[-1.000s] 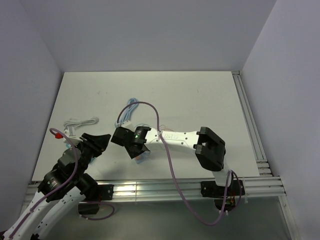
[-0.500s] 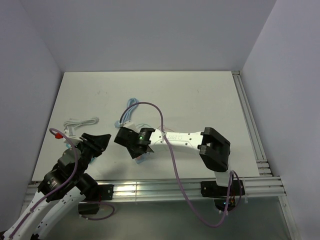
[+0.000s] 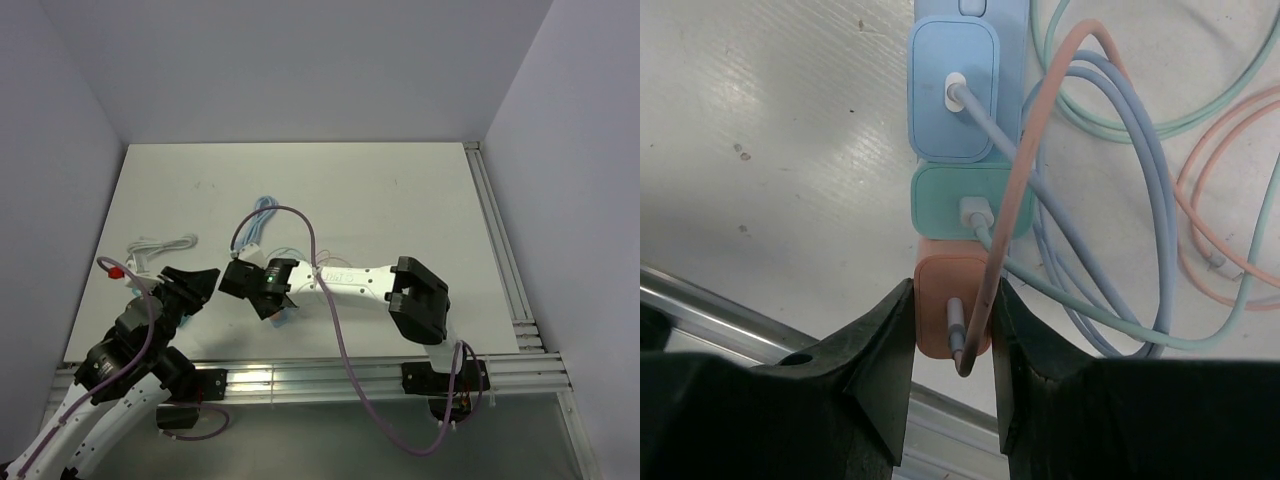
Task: Insert the plug
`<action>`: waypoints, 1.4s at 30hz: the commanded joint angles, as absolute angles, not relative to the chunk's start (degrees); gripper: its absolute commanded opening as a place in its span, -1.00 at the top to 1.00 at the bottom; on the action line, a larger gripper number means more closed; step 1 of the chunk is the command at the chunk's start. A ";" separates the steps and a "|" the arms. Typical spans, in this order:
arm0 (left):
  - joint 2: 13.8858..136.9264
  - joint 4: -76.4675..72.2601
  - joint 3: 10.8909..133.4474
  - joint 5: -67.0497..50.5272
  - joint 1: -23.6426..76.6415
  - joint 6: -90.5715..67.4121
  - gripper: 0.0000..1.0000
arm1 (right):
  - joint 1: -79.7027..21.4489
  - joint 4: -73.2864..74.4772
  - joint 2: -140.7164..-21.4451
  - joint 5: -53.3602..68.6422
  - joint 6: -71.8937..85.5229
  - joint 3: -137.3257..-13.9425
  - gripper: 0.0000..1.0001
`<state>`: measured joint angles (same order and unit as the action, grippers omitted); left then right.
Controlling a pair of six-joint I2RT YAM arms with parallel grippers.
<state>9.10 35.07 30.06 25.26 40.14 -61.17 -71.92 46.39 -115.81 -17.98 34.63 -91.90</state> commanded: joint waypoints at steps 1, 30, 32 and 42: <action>7.91 36.91 32.52 28.82 40.08 -62.84 0.12 | -71.72 43.77 -130.25 -18.19 36.65 -85.17 1.00; 7.21 49.04 34.45 39.64 39.99 -76.64 -0.06 | -72.69 40.77 -133.86 -20.81 39.29 -78.48 1.00; 7.29 48.61 34.37 39.38 39.99 -76.47 -0.06 | -73.03 41.40 -134.56 -20.92 39.20 -78.93 1.00; 6.94 48.25 34.54 37.35 39.99 -75.76 -0.02 | -67.59 23.98 -128.67 -9.75 37.00 -64.50 1.00</action>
